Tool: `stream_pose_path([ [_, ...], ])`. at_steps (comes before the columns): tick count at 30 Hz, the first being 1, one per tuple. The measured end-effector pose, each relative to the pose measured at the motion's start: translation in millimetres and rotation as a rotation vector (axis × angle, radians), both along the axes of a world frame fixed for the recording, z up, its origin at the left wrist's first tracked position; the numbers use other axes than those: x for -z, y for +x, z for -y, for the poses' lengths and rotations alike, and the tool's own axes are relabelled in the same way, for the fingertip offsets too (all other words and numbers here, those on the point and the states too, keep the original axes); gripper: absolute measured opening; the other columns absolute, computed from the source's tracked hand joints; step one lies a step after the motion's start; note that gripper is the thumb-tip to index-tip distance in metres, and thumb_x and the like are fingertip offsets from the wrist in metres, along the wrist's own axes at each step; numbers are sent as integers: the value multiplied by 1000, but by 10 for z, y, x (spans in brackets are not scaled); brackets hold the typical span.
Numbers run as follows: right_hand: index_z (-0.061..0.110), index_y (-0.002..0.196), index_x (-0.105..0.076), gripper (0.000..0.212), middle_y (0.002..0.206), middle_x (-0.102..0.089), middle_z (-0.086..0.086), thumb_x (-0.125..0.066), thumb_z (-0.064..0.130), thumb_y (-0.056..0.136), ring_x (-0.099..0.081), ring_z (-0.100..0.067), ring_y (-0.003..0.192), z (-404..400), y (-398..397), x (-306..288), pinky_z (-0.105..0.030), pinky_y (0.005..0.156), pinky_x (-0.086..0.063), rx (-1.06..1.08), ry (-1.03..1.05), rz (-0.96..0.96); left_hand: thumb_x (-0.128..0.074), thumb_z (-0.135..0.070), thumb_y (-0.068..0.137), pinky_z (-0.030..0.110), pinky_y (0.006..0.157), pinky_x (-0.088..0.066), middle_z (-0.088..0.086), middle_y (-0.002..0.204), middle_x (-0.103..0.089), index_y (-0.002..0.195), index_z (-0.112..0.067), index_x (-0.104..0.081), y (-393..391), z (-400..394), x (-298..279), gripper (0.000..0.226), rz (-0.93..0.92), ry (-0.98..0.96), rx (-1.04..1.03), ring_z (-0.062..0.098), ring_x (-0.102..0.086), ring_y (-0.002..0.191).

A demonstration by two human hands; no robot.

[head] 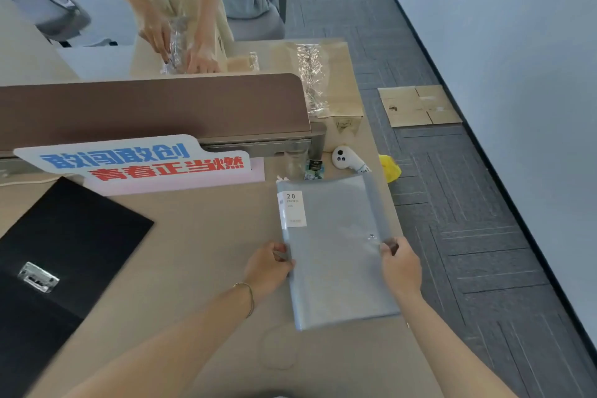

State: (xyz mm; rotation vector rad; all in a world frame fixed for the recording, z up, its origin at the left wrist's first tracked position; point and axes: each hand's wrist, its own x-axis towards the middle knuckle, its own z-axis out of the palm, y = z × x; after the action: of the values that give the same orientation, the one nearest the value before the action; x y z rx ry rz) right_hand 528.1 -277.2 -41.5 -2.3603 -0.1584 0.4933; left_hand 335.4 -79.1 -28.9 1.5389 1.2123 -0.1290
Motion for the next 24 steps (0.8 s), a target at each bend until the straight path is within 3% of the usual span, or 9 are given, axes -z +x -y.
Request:
stream_pose_path([
  [5, 15, 100, -63, 9, 95, -69, -4, -57, 20, 97, -64, -32, 94, 38, 59, 214, -38, 74, -43, -8, -34, -62, -75, -27, 69, 48, 86, -61, 2, 79, -77, 92, -30, -62, 69, 2, 203, 26, -42, -20, 11, 24, -78, 79],
  [10, 13, 132, -58, 36, 122, -69, -10, -60, 20, 96, -63, -35, 114, 129, 130, 315, -41, 90, -47, -32, -82, -75, -78, -20, 76, 48, 85, -61, 3, 79, -74, 90, -29, -60, 164, 81, 277, 24, -62, 0, 19, 25, -77, 80],
  [15, 12, 143, -53, 53, 129, -62, -15, -66, 23, 92, -58, -38, 119, 112, 107, 363, -45, 95, -47, -129, -177, -47, -76, -22, 70, 50, 83, -62, 3, 78, -75, 91, -28, -62, 168, 68, 275, 26, -48, -8, 0, 27, -77, 80],
  [24, 10, 138, -53, 50, 126, -53, -14, -65, 28, 93, -48, -35, 116, 160, 60, 396, -46, 92, -48, -242, -326, 6, -76, -22, 74, 47, 83, -62, 0, 79, -73, 97, -28, -63, 158, 74, 238, 27, -53, 21, 35, 27, -76, 83],
])
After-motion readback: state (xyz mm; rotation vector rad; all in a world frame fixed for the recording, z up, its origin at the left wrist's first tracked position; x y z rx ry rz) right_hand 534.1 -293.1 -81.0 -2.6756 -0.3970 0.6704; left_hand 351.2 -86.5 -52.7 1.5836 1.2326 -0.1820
